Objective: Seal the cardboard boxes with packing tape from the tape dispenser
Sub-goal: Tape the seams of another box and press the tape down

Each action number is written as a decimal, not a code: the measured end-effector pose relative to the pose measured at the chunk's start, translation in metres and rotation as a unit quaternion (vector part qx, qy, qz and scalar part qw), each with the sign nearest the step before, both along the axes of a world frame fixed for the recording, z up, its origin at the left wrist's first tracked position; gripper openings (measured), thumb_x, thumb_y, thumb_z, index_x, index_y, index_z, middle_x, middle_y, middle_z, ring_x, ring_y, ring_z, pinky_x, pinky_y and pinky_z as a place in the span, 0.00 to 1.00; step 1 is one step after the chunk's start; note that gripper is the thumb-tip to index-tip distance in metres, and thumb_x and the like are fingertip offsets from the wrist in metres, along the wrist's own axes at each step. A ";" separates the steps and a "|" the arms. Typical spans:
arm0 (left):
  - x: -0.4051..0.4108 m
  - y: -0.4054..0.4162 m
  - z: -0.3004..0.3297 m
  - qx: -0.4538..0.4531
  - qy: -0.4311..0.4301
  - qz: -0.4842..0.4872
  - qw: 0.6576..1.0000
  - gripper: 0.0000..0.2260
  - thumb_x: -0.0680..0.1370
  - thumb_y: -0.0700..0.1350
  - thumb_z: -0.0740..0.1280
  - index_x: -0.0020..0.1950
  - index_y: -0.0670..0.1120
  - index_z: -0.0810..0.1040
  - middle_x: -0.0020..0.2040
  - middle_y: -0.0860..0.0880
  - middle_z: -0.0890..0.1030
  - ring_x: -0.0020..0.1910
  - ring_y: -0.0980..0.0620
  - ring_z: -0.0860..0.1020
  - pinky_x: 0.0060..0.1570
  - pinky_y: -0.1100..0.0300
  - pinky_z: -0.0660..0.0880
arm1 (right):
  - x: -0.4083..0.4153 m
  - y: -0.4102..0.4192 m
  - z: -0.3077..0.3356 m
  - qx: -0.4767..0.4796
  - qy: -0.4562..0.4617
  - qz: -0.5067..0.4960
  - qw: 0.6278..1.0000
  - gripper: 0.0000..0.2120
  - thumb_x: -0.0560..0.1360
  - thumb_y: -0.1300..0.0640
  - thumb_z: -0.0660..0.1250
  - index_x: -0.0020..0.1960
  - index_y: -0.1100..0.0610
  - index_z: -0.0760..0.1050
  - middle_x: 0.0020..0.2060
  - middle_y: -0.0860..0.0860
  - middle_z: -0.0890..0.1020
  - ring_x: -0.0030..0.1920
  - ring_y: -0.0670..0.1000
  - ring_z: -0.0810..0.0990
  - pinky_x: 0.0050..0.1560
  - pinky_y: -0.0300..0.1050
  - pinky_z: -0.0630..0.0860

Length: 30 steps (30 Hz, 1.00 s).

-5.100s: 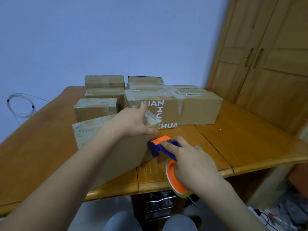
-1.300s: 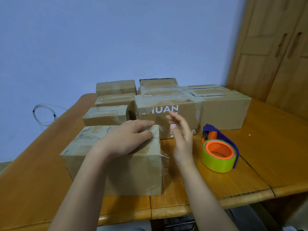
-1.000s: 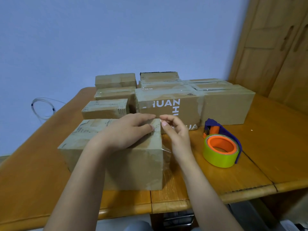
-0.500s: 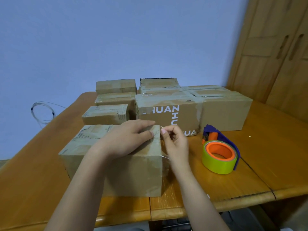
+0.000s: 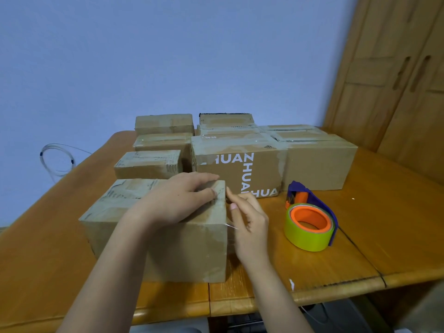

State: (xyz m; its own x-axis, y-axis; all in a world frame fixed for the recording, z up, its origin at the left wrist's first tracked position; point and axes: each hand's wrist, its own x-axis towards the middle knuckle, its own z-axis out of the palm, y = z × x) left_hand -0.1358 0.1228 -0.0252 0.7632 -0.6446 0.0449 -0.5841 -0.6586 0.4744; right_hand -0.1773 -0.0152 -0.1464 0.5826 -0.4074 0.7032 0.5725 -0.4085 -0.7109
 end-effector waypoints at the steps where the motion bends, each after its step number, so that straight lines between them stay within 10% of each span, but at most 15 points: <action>1: 0.000 0.000 0.000 0.002 0.000 -0.001 1.000 0.20 0.82 0.52 0.57 0.74 0.57 0.65 0.74 0.57 0.65 0.71 0.57 0.62 0.61 0.63 0.58 | -0.001 0.000 0.000 0.006 0.002 -0.002 1.000 0.13 0.77 0.60 0.60 0.60 0.53 0.76 0.45 0.47 0.79 0.47 0.40 0.77 0.45 0.30 0.72; 18: -0.003 0.000 0.003 0.005 0.004 0.009 1.000 0.19 0.82 0.53 0.58 0.74 0.59 0.65 0.74 0.58 0.65 0.71 0.57 0.62 0.64 0.62 0.59 | -0.007 -0.010 -0.007 -0.075 -0.038 -0.044 0.996 0.21 0.70 0.62 0.54 0.57 0.60 0.80 0.51 0.46 0.82 0.52 0.44 0.81 0.53 0.40 0.78; 22: -0.005 0.000 0.003 -0.006 0.013 0.013 1.000 0.19 0.82 0.52 0.58 0.74 0.58 0.65 0.73 0.58 0.65 0.71 0.58 0.62 0.55 0.67 0.57 | -0.011 -0.008 -0.002 0.026 -0.017 -0.002 1.000 0.21 0.71 0.59 0.55 0.60 0.52 0.78 0.49 0.44 0.85 0.43 0.48 0.82 0.37 0.42 0.77; 30: -0.001 0.001 0.000 -0.021 0.027 0.018 0.999 0.19 0.81 0.52 0.59 0.73 0.58 0.67 0.73 0.56 0.66 0.71 0.56 0.64 0.58 0.63 0.58 | -0.050 -0.002 0.007 0.049 -0.013 0.063 0.997 0.19 0.74 0.53 0.58 0.63 0.46 0.75 0.58 0.44 0.81 0.60 0.50 0.77 0.53 0.45 0.76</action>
